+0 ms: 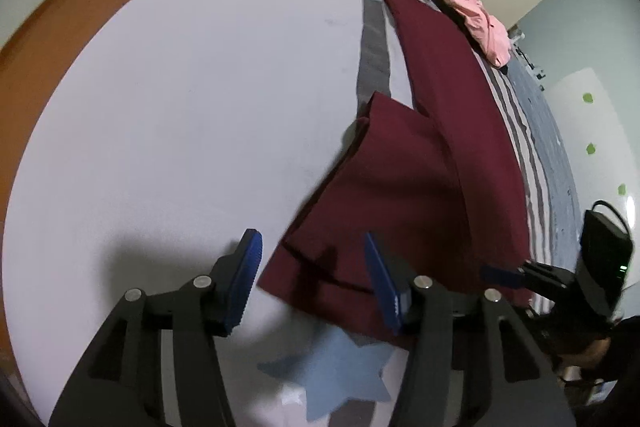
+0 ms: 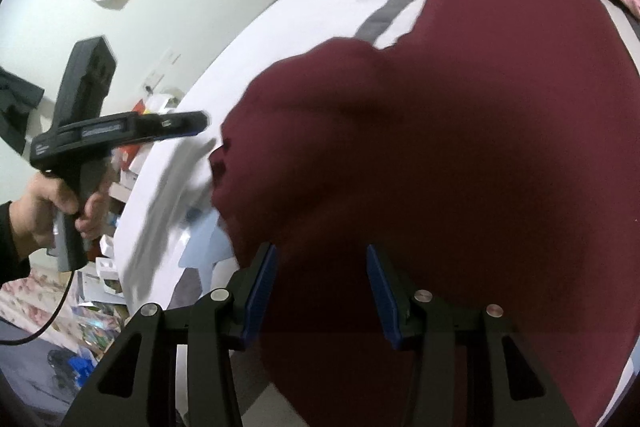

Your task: Fold clothes

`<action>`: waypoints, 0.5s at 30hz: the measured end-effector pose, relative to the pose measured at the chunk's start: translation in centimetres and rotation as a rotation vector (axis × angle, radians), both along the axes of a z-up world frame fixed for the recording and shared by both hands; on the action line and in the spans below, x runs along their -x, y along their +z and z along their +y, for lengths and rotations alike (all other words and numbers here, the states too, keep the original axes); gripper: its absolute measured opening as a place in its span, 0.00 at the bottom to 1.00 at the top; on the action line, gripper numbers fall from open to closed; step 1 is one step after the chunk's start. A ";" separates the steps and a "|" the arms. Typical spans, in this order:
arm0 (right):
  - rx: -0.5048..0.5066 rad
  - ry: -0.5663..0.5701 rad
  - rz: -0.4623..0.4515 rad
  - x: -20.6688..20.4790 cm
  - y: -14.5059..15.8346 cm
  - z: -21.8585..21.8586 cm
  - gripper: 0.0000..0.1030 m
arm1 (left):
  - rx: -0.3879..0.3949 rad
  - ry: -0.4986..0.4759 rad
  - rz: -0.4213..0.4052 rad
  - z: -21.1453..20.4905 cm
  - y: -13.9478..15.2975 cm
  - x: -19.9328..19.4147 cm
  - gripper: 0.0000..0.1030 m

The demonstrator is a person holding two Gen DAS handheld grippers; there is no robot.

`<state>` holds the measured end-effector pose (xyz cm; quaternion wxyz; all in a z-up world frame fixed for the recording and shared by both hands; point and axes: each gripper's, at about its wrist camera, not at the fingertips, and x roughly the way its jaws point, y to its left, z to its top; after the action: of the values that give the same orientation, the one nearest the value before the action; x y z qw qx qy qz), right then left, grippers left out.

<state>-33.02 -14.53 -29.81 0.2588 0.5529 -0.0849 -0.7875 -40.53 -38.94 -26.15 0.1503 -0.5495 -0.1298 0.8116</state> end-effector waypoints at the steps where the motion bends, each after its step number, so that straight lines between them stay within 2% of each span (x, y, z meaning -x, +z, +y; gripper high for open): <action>1: 0.000 0.005 0.003 -0.1 0.0 -0.5 0.42 | 0.002 -0.011 0.005 0.4 -0.3 0.3 0.49; 3: -0.003 0.022 0.014 -0.2 0.0 -1.6 0.42 | 0.007 -0.038 0.014 1.1 -0.9 0.9 0.45; 4: -0.007 0.029 0.018 -0.5 0.1 -1.9 0.43 | 0.024 -0.061 0.004 1.5 -1.4 1.1 0.22; 5: -0.012 0.036 0.021 -0.7 0.2 -2.3 0.45 | 0.046 -0.087 -0.010 2.0 -2.0 1.2 0.07; 6: -0.017 0.044 0.022 -1.1 0.1 -2.8 0.46 | 0.069 -0.113 -0.024 2.5 -2.6 1.4 0.01; 9: -0.032 0.062 0.021 -2.0 0.0 -3.3 0.49 | 0.048 -0.130 -0.017 2.5 -2.4 0.8 0.01; 14: -0.019 0.046 -0.032 -2.6 -1.0 -2.9 0.50 | -0.032 -0.049 0.005 -0.2 1.1 -0.3 0.01; 15: -0.009 0.042 -0.035 -2.7 -0.8 -2.6 0.50 | -0.029 -0.057 0.006 -0.3 1.6 -0.4 0.01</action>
<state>-30.31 -17.14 -30.65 0.2714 0.5694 -0.0743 -0.7724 -40.12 -39.24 -24.56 0.1815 -0.5481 -0.1254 0.8068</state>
